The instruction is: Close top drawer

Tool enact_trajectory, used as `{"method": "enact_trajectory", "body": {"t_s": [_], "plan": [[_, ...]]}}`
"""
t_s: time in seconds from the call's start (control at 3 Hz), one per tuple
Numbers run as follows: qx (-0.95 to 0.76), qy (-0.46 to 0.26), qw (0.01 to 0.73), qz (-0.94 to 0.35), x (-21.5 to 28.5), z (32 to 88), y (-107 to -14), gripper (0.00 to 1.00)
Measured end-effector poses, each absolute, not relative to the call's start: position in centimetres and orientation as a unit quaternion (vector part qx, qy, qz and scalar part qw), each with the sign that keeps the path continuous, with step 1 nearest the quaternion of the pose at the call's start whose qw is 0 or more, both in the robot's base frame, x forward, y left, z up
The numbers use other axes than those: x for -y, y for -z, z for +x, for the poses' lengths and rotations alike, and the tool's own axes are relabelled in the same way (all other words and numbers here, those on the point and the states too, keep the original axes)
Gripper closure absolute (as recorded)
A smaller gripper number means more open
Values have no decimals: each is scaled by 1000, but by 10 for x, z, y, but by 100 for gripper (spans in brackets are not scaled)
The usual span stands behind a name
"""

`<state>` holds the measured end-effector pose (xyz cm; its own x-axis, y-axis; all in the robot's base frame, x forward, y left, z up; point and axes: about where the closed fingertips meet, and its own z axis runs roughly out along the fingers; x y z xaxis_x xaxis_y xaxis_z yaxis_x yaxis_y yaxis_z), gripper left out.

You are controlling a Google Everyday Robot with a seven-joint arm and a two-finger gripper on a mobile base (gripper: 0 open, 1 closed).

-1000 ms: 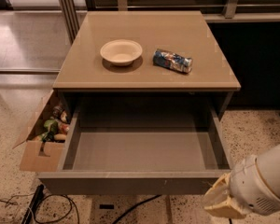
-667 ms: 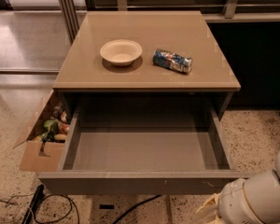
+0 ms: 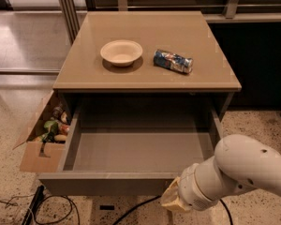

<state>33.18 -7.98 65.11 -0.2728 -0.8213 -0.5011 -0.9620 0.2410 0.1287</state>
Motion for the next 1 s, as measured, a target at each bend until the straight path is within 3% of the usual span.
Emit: {"method": "enact_trajectory", "body": {"t_s": [0.33,1.0], "plan": [[-767,-207,168,-584,77,334,-651,81],[-767,-207,168,-584,77,334,-651,35]]}}
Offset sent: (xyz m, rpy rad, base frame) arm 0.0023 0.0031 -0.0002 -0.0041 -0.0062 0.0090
